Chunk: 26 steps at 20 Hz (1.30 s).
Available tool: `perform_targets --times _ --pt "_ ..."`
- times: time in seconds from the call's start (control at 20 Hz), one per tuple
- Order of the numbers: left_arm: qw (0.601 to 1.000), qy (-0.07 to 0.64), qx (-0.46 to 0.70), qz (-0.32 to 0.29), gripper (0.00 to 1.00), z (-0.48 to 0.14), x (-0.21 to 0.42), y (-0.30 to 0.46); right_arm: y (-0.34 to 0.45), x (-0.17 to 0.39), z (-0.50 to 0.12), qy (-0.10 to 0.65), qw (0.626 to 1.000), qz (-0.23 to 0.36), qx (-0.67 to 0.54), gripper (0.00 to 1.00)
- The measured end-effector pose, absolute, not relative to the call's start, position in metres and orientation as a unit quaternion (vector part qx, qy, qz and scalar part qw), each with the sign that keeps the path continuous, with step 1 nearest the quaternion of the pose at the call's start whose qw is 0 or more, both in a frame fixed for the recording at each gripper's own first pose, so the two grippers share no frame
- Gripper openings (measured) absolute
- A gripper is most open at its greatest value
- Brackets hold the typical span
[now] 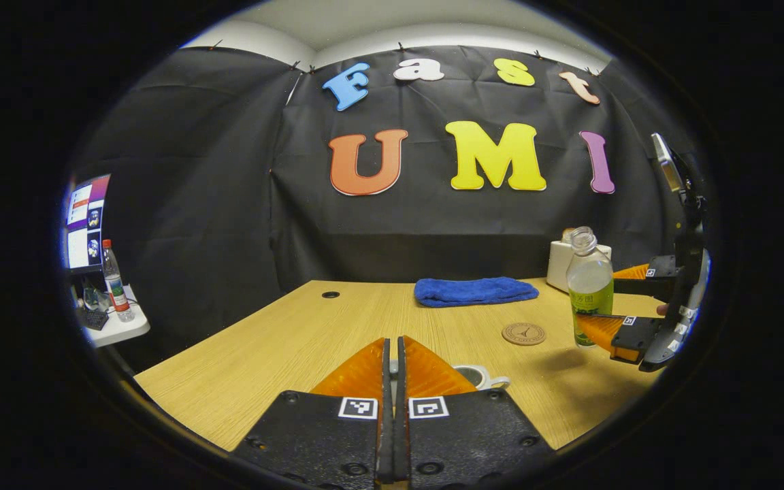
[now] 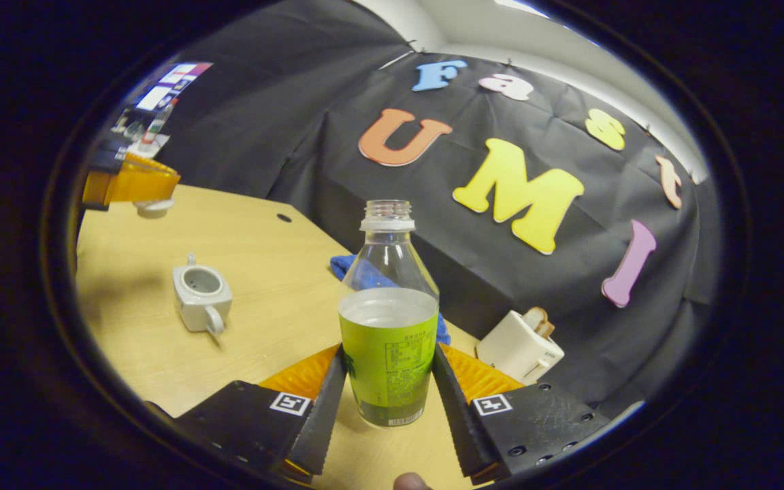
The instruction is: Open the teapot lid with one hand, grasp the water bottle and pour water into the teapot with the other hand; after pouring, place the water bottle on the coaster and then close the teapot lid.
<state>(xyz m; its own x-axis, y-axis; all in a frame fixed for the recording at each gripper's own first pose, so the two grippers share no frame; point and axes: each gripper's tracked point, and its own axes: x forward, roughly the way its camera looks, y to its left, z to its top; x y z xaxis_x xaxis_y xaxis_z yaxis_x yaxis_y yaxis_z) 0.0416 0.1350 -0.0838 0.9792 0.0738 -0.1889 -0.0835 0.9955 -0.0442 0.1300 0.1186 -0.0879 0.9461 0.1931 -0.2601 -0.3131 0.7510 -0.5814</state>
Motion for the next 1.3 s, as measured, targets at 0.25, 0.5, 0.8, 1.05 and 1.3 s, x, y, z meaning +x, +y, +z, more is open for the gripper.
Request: perform_targets --times 0.25,0.5,0.8,1.05,1.3 --pt "0.994 0.093 -0.026 0.046 0.02 -0.085 0.038 0.152 0.131 0.148 -0.092 0.059 0.864 0.131 -0.483 0.72" --pt "0.996 0.084 -0.016 0.041 0.02 -0.083 0.037 0.159 0.149 0.153 -0.094 0.027 0.808 0.144 -0.571 0.73" --pt "0.995 0.087 -0.021 0.039 0.02 -0.088 0.036 0.165 0.169 0.148 -0.099 -0.017 0.734 0.17 -0.657 0.73" --pt "0.995 0.086 -0.026 0.043 0.02 -0.089 0.035 0.173 0.181 0.147 -0.095 -0.051 0.687 0.17 -0.705 0.73" --pt "0.994 0.09 -0.031 0.046 0.02 -0.092 0.033 0.18 0.189 0.141 -0.081 -0.103 0.628 0.155 -0.755 0.71"
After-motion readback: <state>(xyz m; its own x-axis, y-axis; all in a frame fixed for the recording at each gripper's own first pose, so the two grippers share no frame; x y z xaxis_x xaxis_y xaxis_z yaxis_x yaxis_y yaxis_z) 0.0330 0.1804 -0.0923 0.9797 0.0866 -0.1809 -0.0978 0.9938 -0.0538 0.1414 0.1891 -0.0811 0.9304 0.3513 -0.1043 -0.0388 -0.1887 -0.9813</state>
